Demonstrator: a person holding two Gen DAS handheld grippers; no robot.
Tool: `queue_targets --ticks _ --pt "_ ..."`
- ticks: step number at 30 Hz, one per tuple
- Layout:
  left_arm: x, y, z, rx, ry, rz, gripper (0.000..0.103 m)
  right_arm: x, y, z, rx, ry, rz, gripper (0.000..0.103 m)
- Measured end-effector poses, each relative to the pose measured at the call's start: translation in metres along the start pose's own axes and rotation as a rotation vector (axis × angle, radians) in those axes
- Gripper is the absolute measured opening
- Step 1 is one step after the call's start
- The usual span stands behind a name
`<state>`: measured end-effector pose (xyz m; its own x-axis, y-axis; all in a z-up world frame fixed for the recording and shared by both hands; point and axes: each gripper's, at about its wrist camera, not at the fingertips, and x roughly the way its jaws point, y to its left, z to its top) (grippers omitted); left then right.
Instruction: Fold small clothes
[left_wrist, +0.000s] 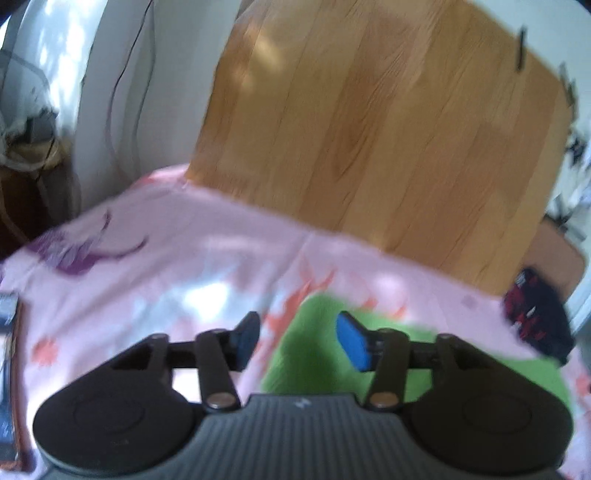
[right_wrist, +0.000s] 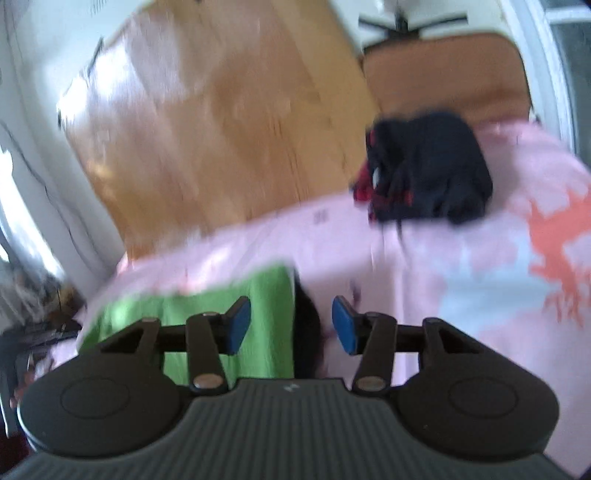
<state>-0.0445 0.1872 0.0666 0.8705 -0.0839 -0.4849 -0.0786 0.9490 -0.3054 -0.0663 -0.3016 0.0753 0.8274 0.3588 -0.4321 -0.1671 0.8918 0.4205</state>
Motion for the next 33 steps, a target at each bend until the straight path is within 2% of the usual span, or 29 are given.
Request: queue_targets --ticks 2,5,7,9,11,12,13,15,16,18,19,23,27,33 --pt "0.004 -0.017 0.005 0.033 -0.017 -0.064 0.057 0.007 0.013 0.008 -0.016 -0.034 0.042 0.052" --pt "0.02 -0.047 0.004 0.114 -0.002 -0.126 0.058 0.035 0.048 0.006 -0.095 -0.017 0.109 0.052" --pt "0.034 -0.059 0.001 0.153 0.023 -0.137 0.058 0.053 0.072 -0.002 -0.153 0.01 0.151 0.052" --pt "0.054 -0.063 -0.005 0.158 0.075 -0.138 0.059 0.07 0.093 -0.011 -0.234 0.022 0.157 0.053" --pt "0.068 -0.062 -0.015 0.162 0.112 -0.111 0.057 0.081 0.097 -0.016 -0.276 0.04 0.13 0.055" --pt "0.076 -0.062 -0.021 0.174 0.117 -0.095 0.057 0.087 0.093 -0.019 -0.272 0.056 0.106 0.059" --pt "0.078 -0.062 -0.026 0.192 0.107 -0.092 0.056 0.092 0.087 -0.021 -0.262 0.073 0.076 0.062" --pt "0.076 -0.069 -0.041 0.274 0.047 -0.065 0.057 0.101 0.069 -0.028 -0.253 0.107 0.013 0.059" --pt "0.075 -0.076 -0.047 0.324 0.028 -0.033 0.058 0.103 0.06 -0.033 -0.255 0.115 0.017 0.057" --pt "0.076 -0.094 -0.057 0.435 0.008 0.037 0.059 0.097 0.051 -0.044 -0.296 0.06 0.055 0.057" --pt "0.076 -0.097 -0.058 0.457 0.007 0.052 0.059 0.098 0.052 -0.048 -0.311 0.047 0.051 0.057" --pt "0.077 -0.088 -0.052 0.406 0.022 0.02 0.06 0.098 0.056 -0.046 -0.321 0.052 0.045 0.059" --pt "0.078 -0.091 -0.052 0.421 0.02 0.03 0.061 0.097 0.058 -0.042 -0.306 0.056 0.063 0.062" --pt "0.079 -0.089 -0.051 0.415 0.033 0.011 0.072 0.097 0.058 -0.044 -0.317 0.064 0.086 0.069"
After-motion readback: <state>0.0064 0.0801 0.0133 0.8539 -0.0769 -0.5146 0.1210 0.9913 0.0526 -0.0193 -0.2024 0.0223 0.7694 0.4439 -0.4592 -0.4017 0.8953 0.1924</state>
